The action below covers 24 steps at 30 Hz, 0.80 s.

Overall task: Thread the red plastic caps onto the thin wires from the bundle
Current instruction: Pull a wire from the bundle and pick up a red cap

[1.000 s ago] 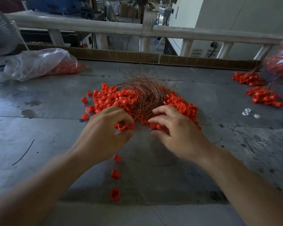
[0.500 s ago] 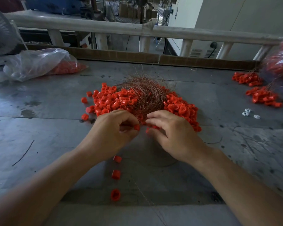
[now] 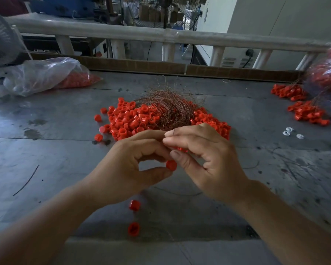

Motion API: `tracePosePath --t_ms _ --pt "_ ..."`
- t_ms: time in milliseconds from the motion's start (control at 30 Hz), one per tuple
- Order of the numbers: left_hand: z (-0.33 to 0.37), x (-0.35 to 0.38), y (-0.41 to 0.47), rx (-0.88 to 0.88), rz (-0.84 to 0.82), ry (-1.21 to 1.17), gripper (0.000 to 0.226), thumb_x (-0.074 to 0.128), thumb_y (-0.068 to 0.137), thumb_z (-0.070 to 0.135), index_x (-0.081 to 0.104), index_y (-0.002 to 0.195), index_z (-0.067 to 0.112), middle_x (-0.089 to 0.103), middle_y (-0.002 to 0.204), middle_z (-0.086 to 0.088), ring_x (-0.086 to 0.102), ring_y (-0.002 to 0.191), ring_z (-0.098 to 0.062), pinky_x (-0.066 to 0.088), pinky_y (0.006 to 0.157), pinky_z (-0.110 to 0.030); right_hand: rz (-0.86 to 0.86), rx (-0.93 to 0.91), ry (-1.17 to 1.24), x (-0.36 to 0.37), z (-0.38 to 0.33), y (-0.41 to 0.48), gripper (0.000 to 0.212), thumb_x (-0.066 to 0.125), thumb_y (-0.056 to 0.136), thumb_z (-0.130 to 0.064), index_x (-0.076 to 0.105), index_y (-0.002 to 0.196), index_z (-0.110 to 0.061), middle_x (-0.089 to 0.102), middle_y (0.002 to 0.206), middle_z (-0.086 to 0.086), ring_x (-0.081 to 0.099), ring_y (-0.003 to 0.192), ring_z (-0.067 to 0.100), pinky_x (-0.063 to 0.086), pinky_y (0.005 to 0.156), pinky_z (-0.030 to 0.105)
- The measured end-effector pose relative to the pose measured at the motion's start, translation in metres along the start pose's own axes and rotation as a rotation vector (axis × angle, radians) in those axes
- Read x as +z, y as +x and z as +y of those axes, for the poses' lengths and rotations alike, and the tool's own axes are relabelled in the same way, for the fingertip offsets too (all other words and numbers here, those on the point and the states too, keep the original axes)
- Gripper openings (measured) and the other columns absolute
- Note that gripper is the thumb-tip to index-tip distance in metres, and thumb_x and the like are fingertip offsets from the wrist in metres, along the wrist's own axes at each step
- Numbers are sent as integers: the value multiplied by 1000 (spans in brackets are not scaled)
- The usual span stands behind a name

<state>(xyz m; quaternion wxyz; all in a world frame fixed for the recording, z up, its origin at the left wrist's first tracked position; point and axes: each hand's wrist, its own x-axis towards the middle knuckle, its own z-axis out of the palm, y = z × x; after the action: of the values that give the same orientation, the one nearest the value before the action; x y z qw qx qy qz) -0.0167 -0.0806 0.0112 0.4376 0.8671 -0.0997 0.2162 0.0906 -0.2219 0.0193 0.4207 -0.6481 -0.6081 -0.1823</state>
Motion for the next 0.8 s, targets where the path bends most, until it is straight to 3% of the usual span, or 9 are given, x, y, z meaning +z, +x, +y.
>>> tracePosePath --t_ms 133,233,333,467,567,667,800 --pt "1 2 1 -69 -14 -176 21 66 72 24 67 93 22 64 98 12 65 92 -8 51 82 -19 -12 -5 88 0 -3 -2 21 57 83 -13 66 100 -5 64 103 3 59 90 15 45 82 21" --pt "2 -1 1 -71 37 -332 20 70 70 18 69 90 18 67 100 6 66 91 -9 51 78 -18 20 145 289 -2 -4 -4 27 55 85 -15 53 112 -15 60 111 -1 57 96 8 46 85 22" --pt "4 -5 1 -89 82 -582 19 77 68 25 71 84 16 69 98 2 66 90 -12 51 77 -20 -22 235 363 -2 -4 -4 30 60 85 -11 50 113 -16 60 110 -4 57 102 3 43 89 16" --pt "5 -6 3 -147 150 -688 28 83 59 33 73 80 18 71 94 1 67 86 -15 54 77 -25 -29 212 285 1 -5 -5 30 61 82 -9 51 108 -20 57 88 -15 59 83 4 44 72 7" --pt "8 -9 3 -162 201 -762 30 85 55 33 74 78 18 72 90 -1 69 83 -15 55 75 -25 20 175 179 -3 -3 -3 18 62 81 -6 65 98 -11 58 78 -12 53 70 -8 38 65 4" --pt "10 -13 4 -166 215 -823 28 84 56 29 74 78 16 73 88 -3 70 83 -15 54 72 -21 31 181 93 -8 0 -1 10 62 80 -3 68 88 -5 59 77 -8 50 69 -10 37 65 3" --pt "8 -8 4 -228 200 -802 31 86 53 31 74 77 15 73 84 -5 69 80 -16 54 71 -21 -18 239 132 -6 0 -3 13 63 79 -4 67 90 -6 61 80 -8 55 74 0 42 65 8"
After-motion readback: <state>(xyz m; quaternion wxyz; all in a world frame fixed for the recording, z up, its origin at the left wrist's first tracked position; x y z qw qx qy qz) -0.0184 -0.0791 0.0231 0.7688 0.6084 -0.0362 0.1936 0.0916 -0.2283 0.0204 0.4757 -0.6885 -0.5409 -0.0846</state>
